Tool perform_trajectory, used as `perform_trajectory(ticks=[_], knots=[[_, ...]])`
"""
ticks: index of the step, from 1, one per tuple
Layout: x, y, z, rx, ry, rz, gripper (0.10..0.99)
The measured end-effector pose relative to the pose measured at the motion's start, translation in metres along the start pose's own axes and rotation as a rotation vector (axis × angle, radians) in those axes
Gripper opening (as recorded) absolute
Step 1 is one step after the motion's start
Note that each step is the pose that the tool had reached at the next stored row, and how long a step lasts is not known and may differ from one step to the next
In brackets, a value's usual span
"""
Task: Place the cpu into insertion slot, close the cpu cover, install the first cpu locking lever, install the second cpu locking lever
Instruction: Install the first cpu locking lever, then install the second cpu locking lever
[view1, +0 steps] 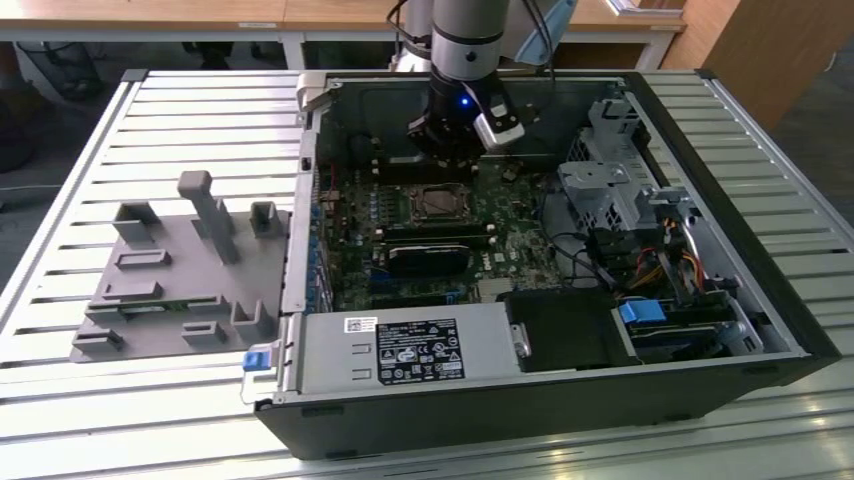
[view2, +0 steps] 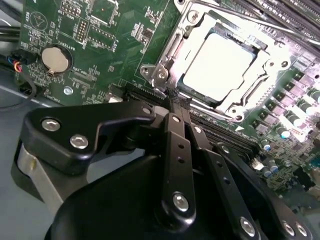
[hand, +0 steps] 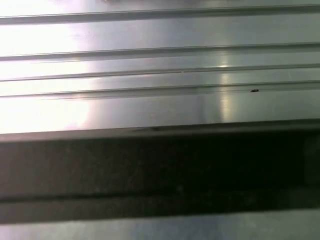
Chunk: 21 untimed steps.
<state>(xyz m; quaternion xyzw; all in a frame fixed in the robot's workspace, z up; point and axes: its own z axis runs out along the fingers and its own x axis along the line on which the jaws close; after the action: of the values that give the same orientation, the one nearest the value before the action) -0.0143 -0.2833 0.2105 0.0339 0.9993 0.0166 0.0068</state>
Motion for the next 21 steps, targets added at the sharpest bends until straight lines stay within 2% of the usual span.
perform_trajectory(ticks=[21], knots=[[-0.0015,-0.0037,-0.0002,0.000,0.0001,0.000,0.106]])
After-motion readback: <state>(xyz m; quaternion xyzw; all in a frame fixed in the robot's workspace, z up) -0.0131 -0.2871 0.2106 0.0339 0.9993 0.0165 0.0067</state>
